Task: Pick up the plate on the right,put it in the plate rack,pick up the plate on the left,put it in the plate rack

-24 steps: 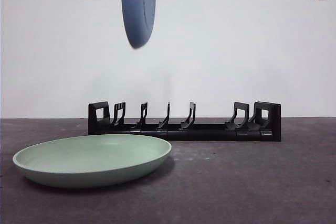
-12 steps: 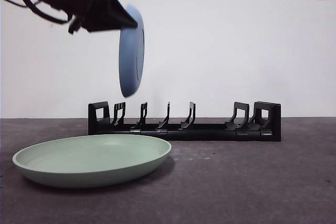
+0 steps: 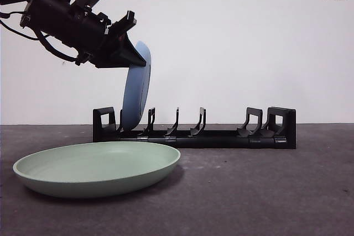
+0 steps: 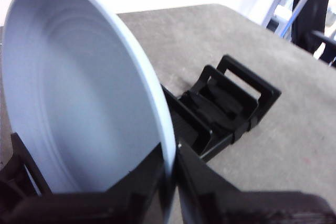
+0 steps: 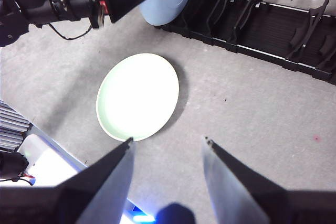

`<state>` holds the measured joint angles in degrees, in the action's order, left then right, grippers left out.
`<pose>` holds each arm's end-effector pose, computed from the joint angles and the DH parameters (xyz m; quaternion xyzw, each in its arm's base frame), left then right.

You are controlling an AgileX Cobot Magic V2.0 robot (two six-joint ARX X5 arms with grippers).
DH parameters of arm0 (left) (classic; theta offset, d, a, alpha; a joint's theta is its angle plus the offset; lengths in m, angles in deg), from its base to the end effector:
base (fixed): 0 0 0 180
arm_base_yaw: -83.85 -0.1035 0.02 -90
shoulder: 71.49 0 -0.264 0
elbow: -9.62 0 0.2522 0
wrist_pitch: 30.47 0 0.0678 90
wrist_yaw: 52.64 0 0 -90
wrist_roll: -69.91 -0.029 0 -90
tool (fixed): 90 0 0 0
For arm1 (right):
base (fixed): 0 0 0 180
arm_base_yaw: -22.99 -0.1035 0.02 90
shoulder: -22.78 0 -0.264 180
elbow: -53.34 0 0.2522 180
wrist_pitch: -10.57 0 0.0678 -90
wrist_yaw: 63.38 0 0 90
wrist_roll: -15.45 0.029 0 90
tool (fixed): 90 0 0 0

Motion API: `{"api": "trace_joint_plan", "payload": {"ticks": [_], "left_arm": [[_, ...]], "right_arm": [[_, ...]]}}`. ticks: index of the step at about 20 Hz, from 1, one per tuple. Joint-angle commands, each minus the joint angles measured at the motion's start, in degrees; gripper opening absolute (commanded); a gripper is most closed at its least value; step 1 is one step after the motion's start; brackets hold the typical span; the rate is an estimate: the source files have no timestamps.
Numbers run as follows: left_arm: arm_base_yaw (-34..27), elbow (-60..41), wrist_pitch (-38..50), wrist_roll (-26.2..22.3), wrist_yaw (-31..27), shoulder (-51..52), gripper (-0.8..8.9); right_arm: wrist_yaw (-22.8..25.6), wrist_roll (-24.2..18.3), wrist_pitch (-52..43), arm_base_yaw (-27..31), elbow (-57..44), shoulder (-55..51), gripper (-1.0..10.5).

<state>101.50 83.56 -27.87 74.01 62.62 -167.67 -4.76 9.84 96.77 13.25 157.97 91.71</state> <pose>0.3492 -0.1241 0.2389 -0.0441 0.1830 -0.3541 0.9161 0.1835 0.0468 0.4256 0.0385 0.4029 0.3378 0.8497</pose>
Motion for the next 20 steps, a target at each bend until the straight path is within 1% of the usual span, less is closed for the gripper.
{"api": "trace_joint_plan", "payload": {"ticks": [1, 4, 8, 11, 15, 18, 20], "left_arm": [[-0.20, -0.04, -1.31, -5.81, -1.31, -0.46, -0.08], [0.00, -0.04, -2.67, -7.76, -1.99, -0.46, -0.09], [0.50, -0.04, -2.67, -7.78, -4.52, -0.48, -0.08], [1.38, -0.04, -2.69, -8.00, -6.49, -0.48, -0.03], [3.34, -0.04, -3.67, -10.91, -6.49, -0.48, 0.12], [4.09, -0.04, -4.17, -11.02, -6.47, -0.48, 1.72], [4.09, -0.04, -4.52, -10.99, -6.47, -0.48, 1.91]], "right_arm": [[-0.17, -0.66, -0.09, -0.09, -0.20, 0.24, 2.2], [-0.20, -0.63, -0.17, -0.09, -0.20, 0.24, 2.2], [-0.20, -0.63, -0.07, -0.15, -0.20, 0.24, 2.2], [-0.15, -0.63, -0.04, -1.42, -0.20, 0.24, 2.2], [-0.13, -0.63, -0.09, -2.78, -0.20, 0.24, 2.2], [-0.11, -0.63, -0.02, -2.80, -0.20, 0.24, 2.2], [-0.11, -0.63, 0.02, -2.80, -0.20, 0.24, 2.2]]}}
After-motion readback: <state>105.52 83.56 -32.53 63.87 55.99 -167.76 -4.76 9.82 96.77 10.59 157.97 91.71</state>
